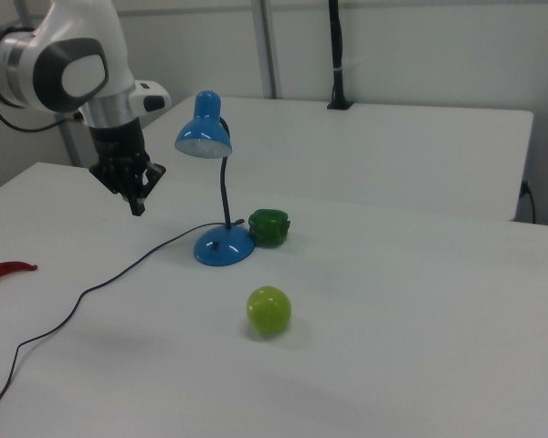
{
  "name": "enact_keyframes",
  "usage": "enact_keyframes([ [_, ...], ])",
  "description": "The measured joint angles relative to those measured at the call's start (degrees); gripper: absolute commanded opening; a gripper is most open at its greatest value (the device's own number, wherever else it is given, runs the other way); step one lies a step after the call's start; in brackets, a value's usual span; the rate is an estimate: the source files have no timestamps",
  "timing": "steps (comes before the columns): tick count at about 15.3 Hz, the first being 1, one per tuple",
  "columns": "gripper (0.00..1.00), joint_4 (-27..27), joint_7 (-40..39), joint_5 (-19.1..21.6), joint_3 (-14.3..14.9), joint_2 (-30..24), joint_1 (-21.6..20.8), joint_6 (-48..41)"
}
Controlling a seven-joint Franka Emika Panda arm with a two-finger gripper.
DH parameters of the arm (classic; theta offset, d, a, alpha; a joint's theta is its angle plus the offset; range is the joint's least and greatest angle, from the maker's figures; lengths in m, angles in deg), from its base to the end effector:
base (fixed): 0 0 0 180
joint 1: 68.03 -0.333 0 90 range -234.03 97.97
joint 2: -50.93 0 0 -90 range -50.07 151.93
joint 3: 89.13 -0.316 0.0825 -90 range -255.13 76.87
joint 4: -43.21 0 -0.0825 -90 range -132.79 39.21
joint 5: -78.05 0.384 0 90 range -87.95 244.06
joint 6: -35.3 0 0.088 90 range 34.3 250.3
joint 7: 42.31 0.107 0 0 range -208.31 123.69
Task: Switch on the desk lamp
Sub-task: 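Move the gripper toward the blue lamp's round base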
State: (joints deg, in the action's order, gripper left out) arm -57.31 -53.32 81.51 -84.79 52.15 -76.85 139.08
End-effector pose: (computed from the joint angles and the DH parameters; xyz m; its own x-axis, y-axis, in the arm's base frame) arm 0.5716 0.0502 0.5462 0.9664 0.2529 0.0456 0.2550 -0.9657 -0.0497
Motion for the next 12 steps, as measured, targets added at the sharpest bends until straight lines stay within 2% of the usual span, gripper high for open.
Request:
enact_keyframes([
  [12, 0.00, -9.70, 1.25, 0.00, 0.17, 3.52, 0.36, 22.03],
])
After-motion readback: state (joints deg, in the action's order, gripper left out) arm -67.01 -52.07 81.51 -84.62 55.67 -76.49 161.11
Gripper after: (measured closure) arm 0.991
